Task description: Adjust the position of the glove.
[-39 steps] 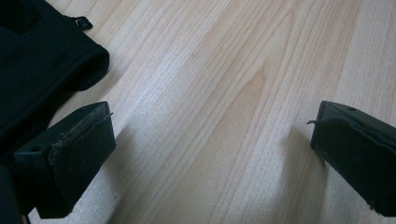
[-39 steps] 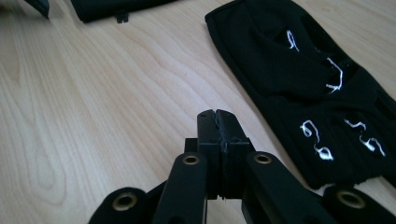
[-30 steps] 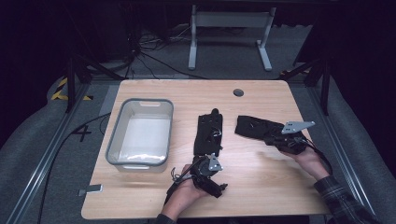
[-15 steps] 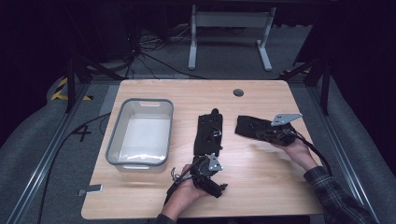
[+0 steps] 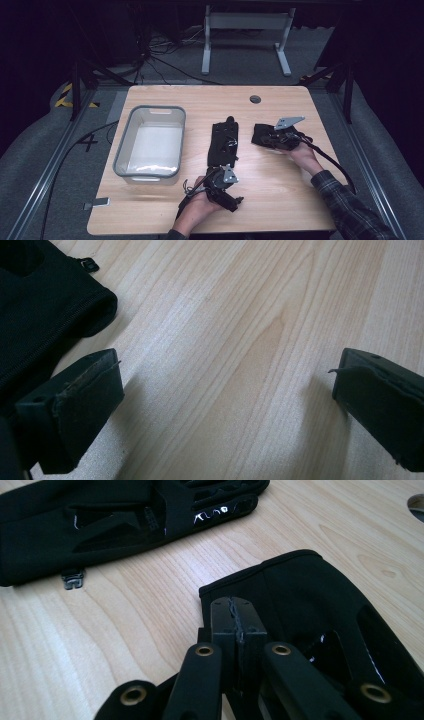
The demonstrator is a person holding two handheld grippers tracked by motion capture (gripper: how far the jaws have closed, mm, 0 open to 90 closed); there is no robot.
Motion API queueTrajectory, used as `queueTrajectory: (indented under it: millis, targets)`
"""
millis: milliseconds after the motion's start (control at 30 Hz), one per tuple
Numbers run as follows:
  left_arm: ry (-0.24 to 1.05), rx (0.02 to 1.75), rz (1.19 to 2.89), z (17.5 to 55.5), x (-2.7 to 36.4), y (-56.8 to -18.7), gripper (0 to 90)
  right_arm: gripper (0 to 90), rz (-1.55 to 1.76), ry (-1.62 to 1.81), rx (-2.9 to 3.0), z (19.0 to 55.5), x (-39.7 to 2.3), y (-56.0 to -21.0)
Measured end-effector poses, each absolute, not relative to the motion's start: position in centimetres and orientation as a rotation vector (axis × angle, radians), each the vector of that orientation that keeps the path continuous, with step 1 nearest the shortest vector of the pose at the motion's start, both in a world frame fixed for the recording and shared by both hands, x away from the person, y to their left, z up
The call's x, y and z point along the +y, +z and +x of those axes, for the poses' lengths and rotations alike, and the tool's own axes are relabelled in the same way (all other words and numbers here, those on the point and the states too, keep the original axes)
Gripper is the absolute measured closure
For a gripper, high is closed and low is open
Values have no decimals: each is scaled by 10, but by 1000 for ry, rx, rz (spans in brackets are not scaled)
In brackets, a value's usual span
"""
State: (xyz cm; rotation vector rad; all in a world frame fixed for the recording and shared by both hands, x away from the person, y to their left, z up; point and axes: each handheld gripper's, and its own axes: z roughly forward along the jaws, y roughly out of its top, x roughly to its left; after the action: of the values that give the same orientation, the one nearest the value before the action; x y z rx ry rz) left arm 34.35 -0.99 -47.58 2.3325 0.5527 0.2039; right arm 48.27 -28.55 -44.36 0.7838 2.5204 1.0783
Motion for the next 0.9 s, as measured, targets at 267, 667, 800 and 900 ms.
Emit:
queueTrajectory:
  millis: [267, 667, 800, 900]
  targets:
    - [204, 553, 2333, 344, -10, -476, 1, 900, 783, 1092, 2522, 494, -273, -450]
    - [204, 553, 2333, 343, -10, -476, 1, 900, 790, 1071, 2554, 494, -271, -456]
    - [204, 553, 2332, 343, -10, -476, 1, 900, 781, 1066, 2568, 491, -273, -456]
    - [204, 553, 2332, 343, -10, -476, 1, 900, 770, 1054, 2584, 487, -275, -455]
